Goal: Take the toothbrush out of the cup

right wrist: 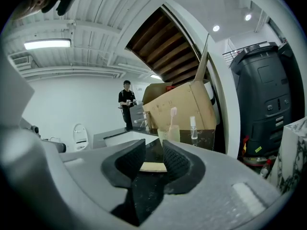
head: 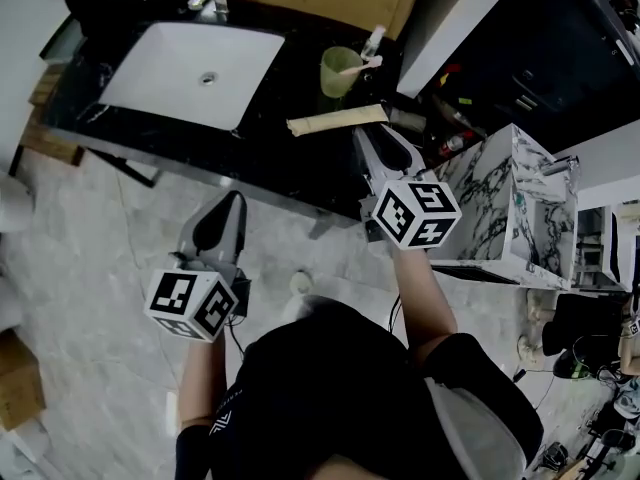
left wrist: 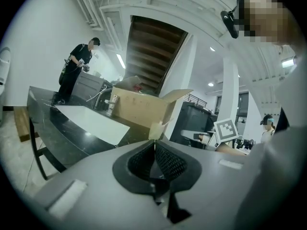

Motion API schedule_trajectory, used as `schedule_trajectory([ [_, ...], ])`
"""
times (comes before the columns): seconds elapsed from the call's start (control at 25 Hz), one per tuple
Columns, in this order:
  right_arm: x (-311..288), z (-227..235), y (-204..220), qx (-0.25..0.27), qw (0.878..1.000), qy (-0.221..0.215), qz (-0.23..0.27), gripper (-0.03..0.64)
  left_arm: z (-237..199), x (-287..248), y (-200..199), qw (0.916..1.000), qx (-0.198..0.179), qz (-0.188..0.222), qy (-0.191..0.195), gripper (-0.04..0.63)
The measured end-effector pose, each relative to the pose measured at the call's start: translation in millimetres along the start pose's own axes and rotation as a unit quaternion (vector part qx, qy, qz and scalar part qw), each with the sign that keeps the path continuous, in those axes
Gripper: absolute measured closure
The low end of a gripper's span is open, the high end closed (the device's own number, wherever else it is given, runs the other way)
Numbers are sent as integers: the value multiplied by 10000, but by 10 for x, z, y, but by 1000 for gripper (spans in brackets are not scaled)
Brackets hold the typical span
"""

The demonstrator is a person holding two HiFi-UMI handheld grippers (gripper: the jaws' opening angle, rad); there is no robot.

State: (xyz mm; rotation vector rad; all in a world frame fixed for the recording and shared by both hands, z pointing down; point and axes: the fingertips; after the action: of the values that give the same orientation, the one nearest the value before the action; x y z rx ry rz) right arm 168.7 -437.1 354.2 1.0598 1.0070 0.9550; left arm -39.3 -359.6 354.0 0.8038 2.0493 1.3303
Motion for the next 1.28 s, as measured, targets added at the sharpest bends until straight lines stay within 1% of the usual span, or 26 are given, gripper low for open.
schedule_trajectory([
  [0.2,-308,174,-68,-32,10000,-2,27,509,-99,-258,-21,10000,-13,85,-19,580],
  [0.44,-627,296,-159,-46,10000,-22,82,509,-182,-403,-78,9999,-27,31,-130,579],
  [0.6,-827,341,-225,5,9999,-9,110,509,-267,-441,-88,9998,-36,40,-210,580],
  [0.76,-994,372,-268,-3,9998,54,188,509,-317,-445,-114,9994,3,-48,-340,580],
  [1.08,-1171,374,-333,112,9996,154,210,511,-459,-394,-80,9988,45,-27,-493,580],
  [1.2,-1191,400,-324,176,9993,275,193,577,-491,-388,-84,9988,21,31,-495,580],
  [1.28,-1195,418,-327,196,9992,311,186,578,-478,-391,-125,9986,28,35,-518,580],
])
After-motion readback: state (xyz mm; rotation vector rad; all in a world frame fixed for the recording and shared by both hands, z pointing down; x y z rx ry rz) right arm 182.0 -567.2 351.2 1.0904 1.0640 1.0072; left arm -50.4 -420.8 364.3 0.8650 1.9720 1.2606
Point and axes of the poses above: the fingertips, and each gripper's own axes: x backward along the fingers, z to its right, y out of its underside, and after that the axes turned 4 degrees about y, right-handed
